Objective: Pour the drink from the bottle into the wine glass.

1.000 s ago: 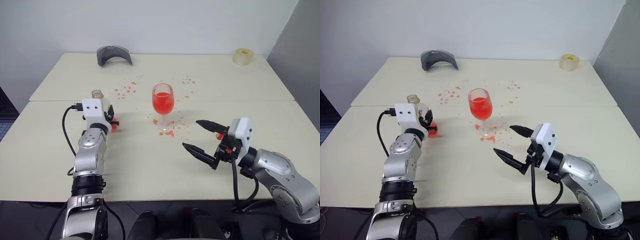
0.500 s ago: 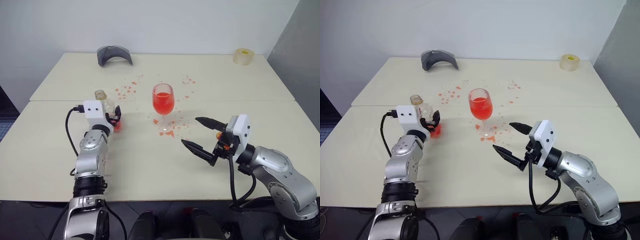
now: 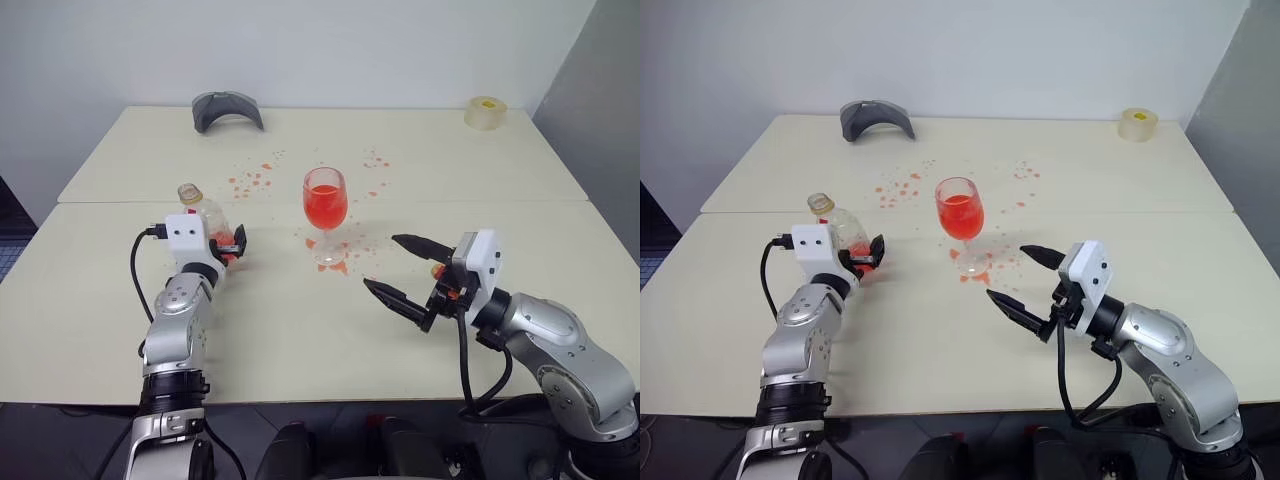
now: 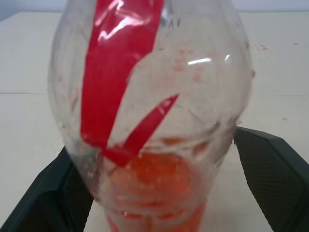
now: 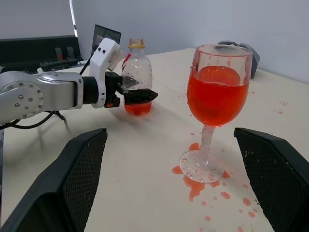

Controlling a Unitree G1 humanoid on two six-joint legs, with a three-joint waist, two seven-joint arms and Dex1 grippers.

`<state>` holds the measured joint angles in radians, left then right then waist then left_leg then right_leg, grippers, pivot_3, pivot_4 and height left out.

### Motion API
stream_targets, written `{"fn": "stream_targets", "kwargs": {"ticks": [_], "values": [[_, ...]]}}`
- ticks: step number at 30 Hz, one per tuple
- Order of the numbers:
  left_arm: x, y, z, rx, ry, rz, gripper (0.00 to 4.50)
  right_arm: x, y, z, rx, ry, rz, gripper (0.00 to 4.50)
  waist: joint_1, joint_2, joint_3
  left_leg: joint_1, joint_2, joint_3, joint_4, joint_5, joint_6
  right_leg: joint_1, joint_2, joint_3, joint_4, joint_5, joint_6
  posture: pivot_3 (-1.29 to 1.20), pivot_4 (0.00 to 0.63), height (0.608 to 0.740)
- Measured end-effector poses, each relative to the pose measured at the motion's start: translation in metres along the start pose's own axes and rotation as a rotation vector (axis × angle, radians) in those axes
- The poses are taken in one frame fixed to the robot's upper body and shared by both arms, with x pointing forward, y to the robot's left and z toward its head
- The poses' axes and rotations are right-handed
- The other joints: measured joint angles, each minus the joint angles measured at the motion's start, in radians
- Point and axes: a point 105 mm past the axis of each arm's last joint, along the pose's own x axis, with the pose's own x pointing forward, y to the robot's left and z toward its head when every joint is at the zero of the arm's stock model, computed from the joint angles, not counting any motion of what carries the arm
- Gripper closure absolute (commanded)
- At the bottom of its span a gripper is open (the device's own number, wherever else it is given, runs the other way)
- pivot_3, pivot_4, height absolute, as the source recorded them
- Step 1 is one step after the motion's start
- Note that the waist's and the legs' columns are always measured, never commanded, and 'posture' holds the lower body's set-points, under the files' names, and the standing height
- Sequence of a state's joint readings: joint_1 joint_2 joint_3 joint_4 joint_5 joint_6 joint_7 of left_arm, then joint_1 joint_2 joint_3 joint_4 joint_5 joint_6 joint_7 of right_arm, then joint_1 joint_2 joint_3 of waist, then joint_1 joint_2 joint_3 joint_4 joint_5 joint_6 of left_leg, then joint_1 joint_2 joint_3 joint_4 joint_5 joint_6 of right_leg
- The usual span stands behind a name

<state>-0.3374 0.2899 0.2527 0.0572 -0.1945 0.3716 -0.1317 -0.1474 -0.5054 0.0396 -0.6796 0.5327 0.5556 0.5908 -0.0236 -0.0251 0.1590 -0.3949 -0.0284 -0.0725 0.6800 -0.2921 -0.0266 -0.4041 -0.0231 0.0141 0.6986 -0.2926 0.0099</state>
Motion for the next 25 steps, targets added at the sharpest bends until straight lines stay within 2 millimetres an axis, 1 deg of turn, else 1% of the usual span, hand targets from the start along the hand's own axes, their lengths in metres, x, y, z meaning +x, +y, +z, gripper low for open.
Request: {"fn": "stream_targets", "kwargs": {"ticks": [2,5,7,11,13,16,17,20,22,25], "values": [[-0.007,0.005,-0.002,-0.006,0.02,0.013,0.03,-0.001,0.001,-0.001,0.003,0.003,-0.002,0.0,0.0,0.0,0.0,0.0,0.0,0.0,0.0,0.0,0.0,0.0,0.0,0.0,0.0,0.0,0.0,0.0,0.15,0.74],[-0.024,0.022,-0.006,0.001,0.063,0.05,0.03,-0.006,0.002,-0.001,0.005,0.013,-0.016,0.0,-0.002,0.0,0.0,0.0,0.001,0.0,-0.001,0.0,0.0,0.0,0.0,0.0,0.0,0.0,0.0,0.0,0.15,0.74],[-0.035,0.028,-0.007,0.019,0.083,0.058,0.03,-0.012,0.002,-0.004,0.016,0.031,-0.033,0.0,-0.001,0.0,0.0,0.0,0.001,0.0,-0.001,0.0,0.0,0.0,0.0,0.0,0.0,0.0,0.0,0.0,0.15,0.74],[-0.051,0.022,-0.012,0.025,0.117,0.018,0.03,-0.024,0.003,-0.011,0.04,0.066,-0.104,0.0,0.008,0.0,0.0,0.0,0.001,0.0,-0.001,0.0,0.001,0.001,0.0,0.0,-0.001,0.0,0.0,0.0,0.15,0.74],[-0.058,0.015,-0.016,0.031,0.138,-0.011,0.03,-0.033,-0.001,-0.016,0.055,0.09,-0.187,0.0,0.013,0.0,0.0,0.0,0.001,0.0,-0.001,0.0,0.001,0.001,0.0,0.0,-0.001,0.0,0.0,0.0,0.15,0.74],[-0.064,-0.004,-0.019,0.023,0.151,-0.071,0.03,-0.045,-0.013,-0.025,0.064,0.137,-0.351,0.0,0.021,0.0,0.0,0.0,0.001,0.0,-0.001,0.0,0.0,0.001,0.0,0.001,-0.001,0.0,0.0,0.0,0.15,0.74],[-0.065,-0.013,-0.02,0.019,0.154,-0.098,0.03,-0.049,-0.017,-0.028,0.066,0.15,-0.413,0.0,0.021,0.0,0.0,0.0,0.001,0.001,-0.001,0.0,0.0,0.001,0.0,0.001,-0.001,0.0,0.0,0.0,0.15,0.74],[-0.065,-0.031,-0.021,0.02,0.155,-0.161,0.03,-0.058,-0.028,-0.033,0.059,0.176,-0.569,0.0,0.021,0.001,-0.001,0.001,0.001,0.001,-0.001,0.0,0.0,0.001,0.001,0.001,-0.001,0.0,0.0,0.0,0.15,0.74],[-0.066,-0.046,-0.02,0.014,0.148,-0.215,0.03,-0.068,-0.039,-0.039,0.047,0.213,-0.7,0.0,0.021,0.001,-0.001,0.001,0.001,0.001,-0.001,0.0,0.0,0.001,0.001,0.001,-0.001,0.0,0.0,0.0,0.15,0.74],[-0.064,-0.062,-0.018,0.002,0.139,-0.262,0.03,-0.082,-0.048,-0.046,0.049,0.246,-0.854,0.0,0.021,0.001,-0.001,0.001,0.001,0.001,-0.001,0.0,0.0,0.001,0.001,0.001,-0.001,0.0,0.0,0.0,0.15,0.74]]}}
